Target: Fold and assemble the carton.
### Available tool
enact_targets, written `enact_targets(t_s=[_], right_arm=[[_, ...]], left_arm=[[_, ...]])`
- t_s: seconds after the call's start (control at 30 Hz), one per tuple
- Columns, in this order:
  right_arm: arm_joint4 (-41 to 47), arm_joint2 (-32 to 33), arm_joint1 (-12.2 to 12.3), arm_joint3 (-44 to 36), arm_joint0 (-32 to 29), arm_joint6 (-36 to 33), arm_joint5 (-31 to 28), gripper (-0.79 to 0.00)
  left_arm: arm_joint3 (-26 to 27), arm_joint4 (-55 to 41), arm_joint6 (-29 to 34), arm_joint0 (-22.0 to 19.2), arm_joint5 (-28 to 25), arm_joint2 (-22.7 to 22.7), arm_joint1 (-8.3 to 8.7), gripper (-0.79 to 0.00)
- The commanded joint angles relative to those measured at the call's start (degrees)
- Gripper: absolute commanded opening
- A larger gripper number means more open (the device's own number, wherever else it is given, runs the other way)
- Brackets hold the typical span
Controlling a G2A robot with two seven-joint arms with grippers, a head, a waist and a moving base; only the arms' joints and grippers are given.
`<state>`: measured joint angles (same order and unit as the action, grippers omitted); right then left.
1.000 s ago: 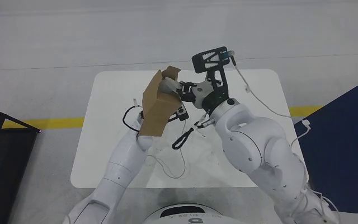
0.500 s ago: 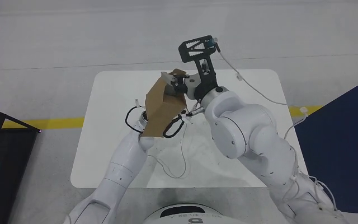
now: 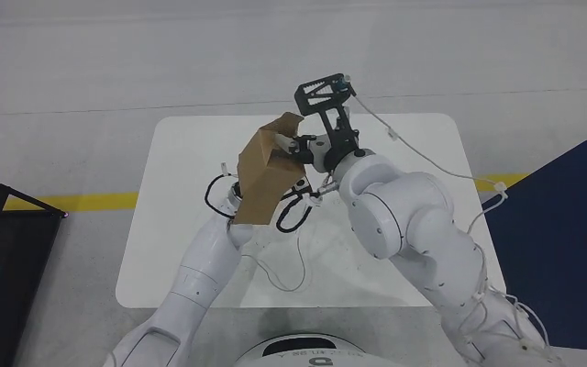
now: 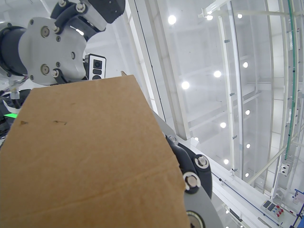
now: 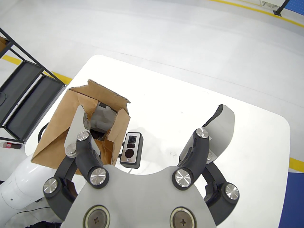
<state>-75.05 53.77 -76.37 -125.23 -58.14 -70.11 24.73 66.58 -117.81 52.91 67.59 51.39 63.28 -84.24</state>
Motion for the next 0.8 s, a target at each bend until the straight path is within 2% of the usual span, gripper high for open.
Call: enact_targets(t_s=[0.0,0.17,0.53,0.57,0.67,0.77], right_arm=[[0.2,-0.1,-0.1,-0.2,-0.3,0.0,-0.2,0.000],[6.9,3.0,-0.7,-4.0,-1.7,4.2,2.6,0.000],[6.9,3.0,-0.7,-4.0,-1.7,4.2,2.6,0.000],[9.3,3.3,-0.9,-4.5,-2.3,5.1,3.0,0.000],[30.3,11.2,-1.9,-4.8,-4.2,10.4,8.2,0.000],[48.7,19.4,-2.5,1.6,-3.5,11.7,7.0,0.000]], left_arm=[[0.1,-0.1,0.0,0.0,0.0,0.0,0.05,-0.785],[0.3,-0.1,0.0,0.1,0.0,0.0,0.18,-0.785],[-0.2,2.0,1.7,-0.3,-1.7,-0.4,0.42,-0.785],[-0.3,2.5,2.3,-0.3,-2.3,-0.5,0.44,-0.785],[-0.5,4.5,4.8,-0.8,-4.8,-0.6,0.63,-0.785],[-1.3,9.2,9.2,-1.5,-9.2,-1.2,1.00,-0.785]])
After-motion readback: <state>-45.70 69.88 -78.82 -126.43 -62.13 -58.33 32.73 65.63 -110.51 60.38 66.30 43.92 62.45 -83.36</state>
